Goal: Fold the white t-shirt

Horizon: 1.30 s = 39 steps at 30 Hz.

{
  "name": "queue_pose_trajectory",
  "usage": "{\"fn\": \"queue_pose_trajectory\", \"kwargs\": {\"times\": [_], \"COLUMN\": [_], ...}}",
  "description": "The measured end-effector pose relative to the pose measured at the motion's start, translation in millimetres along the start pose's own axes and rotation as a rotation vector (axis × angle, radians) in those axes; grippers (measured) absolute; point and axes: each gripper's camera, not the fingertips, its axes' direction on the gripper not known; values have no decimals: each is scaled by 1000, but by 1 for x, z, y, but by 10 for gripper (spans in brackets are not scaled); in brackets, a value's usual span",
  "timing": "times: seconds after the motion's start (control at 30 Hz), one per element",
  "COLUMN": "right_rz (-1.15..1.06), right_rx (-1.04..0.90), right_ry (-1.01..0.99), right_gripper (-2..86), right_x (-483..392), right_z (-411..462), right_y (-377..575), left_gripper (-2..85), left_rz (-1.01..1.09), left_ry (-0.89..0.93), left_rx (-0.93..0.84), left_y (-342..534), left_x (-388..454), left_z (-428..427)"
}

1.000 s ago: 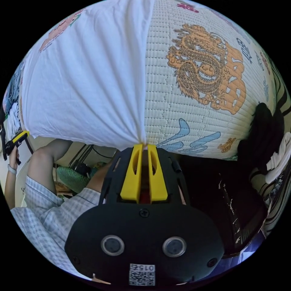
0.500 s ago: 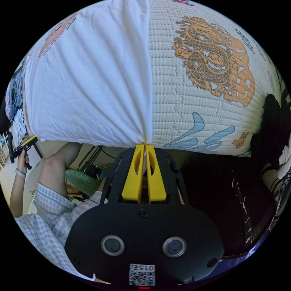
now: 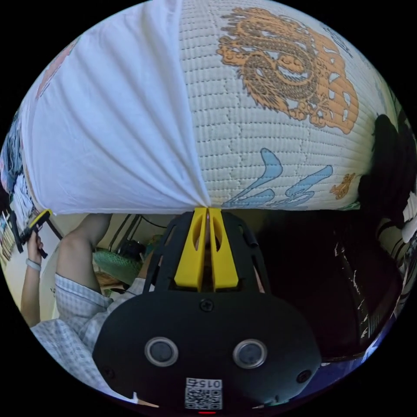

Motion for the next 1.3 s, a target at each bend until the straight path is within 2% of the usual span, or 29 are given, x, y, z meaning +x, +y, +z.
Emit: {"fn": "queue_pose_trajectory", "kwargs": {"times": [0.17, 0.33, 0.4, 0.53, 0.7, 0.8, 0.9, 1.03, 1.13, 1.3], "right_rz": [51, 106, 136, 180, 142, 102, 96, 120, 160, 209], "right_rx": [-39, -53, 3, 150, 475, 630, 701, 721, 709, 680], "right_ry": [-65, 9, -35, -143, -300, -360, -415, -482, -544, -665], "right_gripper": [55, 34, 32, 37, 50, 59, 64, 68, 71, 65], "right_x": [27, 50, 61, 75, 85, 91, 100, 111, 120, 133], "right_z": [9, 13, 6, -18, -74, -103, -120, -130, -131, -129], "right_y": [7, 24, 35, 46, 47, 32, 6, -29, -51, -68], "left_gripper": [64, 58, 55, 54, 55, 66, 76, 78, 75, 71], "left_rz": [-15, -47, 15, 130, 402, 570, 689, 770, 804, 886], "left_ry": [12, -90, -164, -202, -111, -3, 109, 134, 106, -121], "left_rx": [-46, -72, 4, 203, 490, 568, 599, 580, 494, 411], "left_y": [19, 36, 35, 16, -44, -91, -141, -201, -248, -295], "left_x": [-10, -29, -24, 2, 94, 166, 244, 337, 405, 494], "left_z": [0, -24, -58, -125, -214, -248, -272, -282, -274, -242]}}
